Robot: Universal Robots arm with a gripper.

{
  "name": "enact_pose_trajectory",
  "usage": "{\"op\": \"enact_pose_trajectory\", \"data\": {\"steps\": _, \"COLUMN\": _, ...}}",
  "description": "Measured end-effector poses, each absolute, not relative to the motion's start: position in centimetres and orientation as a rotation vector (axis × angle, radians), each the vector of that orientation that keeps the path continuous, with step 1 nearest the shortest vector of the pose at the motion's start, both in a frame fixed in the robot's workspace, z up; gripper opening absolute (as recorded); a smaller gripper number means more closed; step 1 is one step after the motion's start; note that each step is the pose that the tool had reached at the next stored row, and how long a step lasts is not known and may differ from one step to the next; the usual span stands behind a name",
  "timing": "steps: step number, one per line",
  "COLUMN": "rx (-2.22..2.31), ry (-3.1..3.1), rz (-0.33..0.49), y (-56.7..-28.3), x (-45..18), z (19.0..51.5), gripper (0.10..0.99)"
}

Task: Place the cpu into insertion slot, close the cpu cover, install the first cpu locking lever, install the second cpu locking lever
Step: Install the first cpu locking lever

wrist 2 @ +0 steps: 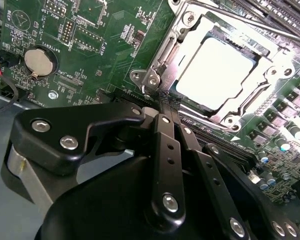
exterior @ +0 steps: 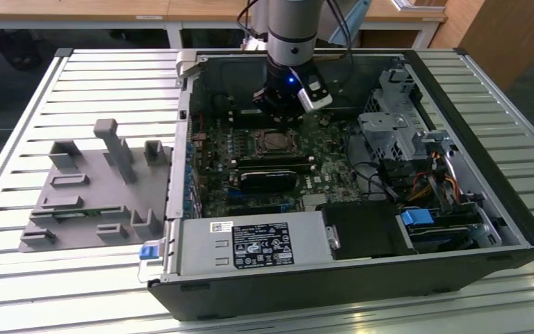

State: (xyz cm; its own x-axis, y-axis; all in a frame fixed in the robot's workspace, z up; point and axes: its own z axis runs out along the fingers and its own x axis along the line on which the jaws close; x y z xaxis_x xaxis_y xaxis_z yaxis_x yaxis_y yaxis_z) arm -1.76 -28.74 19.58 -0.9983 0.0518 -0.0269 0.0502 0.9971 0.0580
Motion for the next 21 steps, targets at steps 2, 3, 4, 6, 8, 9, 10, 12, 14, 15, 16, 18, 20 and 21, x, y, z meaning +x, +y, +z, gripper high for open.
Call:
{"op": "enact_pose_trajectory", "data": {"steps": 2, "rx": 0.079, "ry": 3.111, "rz": 0.09, "y": -28.7, "x": -1.8, "z": 19.6, "gripper": 0.106}}
{"op": "enact_pose_trajectory", "data": {"steps": 3, "rx": 0.079, "ry": 3.11, "rz": 0.091, "y": -28.7, "x": -1.7, "z": 19.7, "gripper": 0.106}}
{"op": "enact_pose_trajectory", "data": {"steps": 4, "rx": 0.08, "ry": 3.11, "rz": 0.091, "y": -28.7, "x": -1.7, "z": 19.9, "gripper": 0.106}}
{"op": "enact_pose_trajectory", "data": {"steps": 6, "rx": 0.08, "ry": 3.111, "rz": 0.09, "y": -28.7, "x": -1.8, "z": 20.4, "gripper": 0.106}}
{"op": "enact_pose_trajectory", "data": {"steps": 8, "rx": 0.08, "ry": 3.111, "rz": 0.089, "y": -28.7, "x": -1.8, "z": 20.9, "gripper": 0.106}}
{"op": "enact_pose_trajectory", "data": {"steps": 9, "rx": 0.079, "ry": 3.111, "rz": 0.09, "y": -28.7, "x": -1.8, "z": 21.0, "gripper": 0.106}}
{"op": "enact_pose_trajectory", "data": {"steps": 10, "rx": 0.08, "ry": 3.111, "rz": 0.09, "y": -28.7, "x": -1.8, "z": 21.0, "gripper": 0.106}}
{"op": "enact_pose_trajectory", "data": {"steps": 12, "rx": 0.079, "ry": 3.111, "rz": 0.09, "y": -28.7, "x": -1.7, "z": 21.0, "gripper": 0.106}}
{"op": "enact_pose_trajectory", "data": {"steps": 14, "rx": 0.08, "ry": 3.111, "rz": 0.09, "y": -28.8, "x": -1.7, "z": 21.0, "gripper": 0.106}}
{"op": "enact_pose_trajectory", "data": {"steps": 15, "rx": 0.079, "ry": 3.111, "rz": 0.09, "y": -28.8, "x": -1.7, "z": 21.0, "gripper": 0.106}}
{"op": "enact_pose_trajectory", "data": {"steps": 16, "rx": 0.079, "ry": 3.111, "rz": 0.09, "y": -28.8, "x": -1.7, "z": 21.0, "gripper": 0.106}}
{"op": "enact_pose_trajectory", "data": {"steps": 18, "rx": 0.08, "ry": 3.111, "rz": 0.089, "y": -28.8, "x": -1.7, "z": 21.0, "gripper": 0.106}}
{"op": "enact_pose_trajectory", "data": {"steps": 20, "rx": 0.08, "ry": 3.111, "rz": 0.089, "y": -28.9, "x": -1.7, "z": 21.0, "gripper": 0.106}}
{"op": "enact_pose_trajectory", "data": {"steps": 21, "rx": 0.08, "ry": 3.111, "rz": 0.09, "y": -28.9, "x": -1.7, "z": 21.0, "gripper": 0.106}}
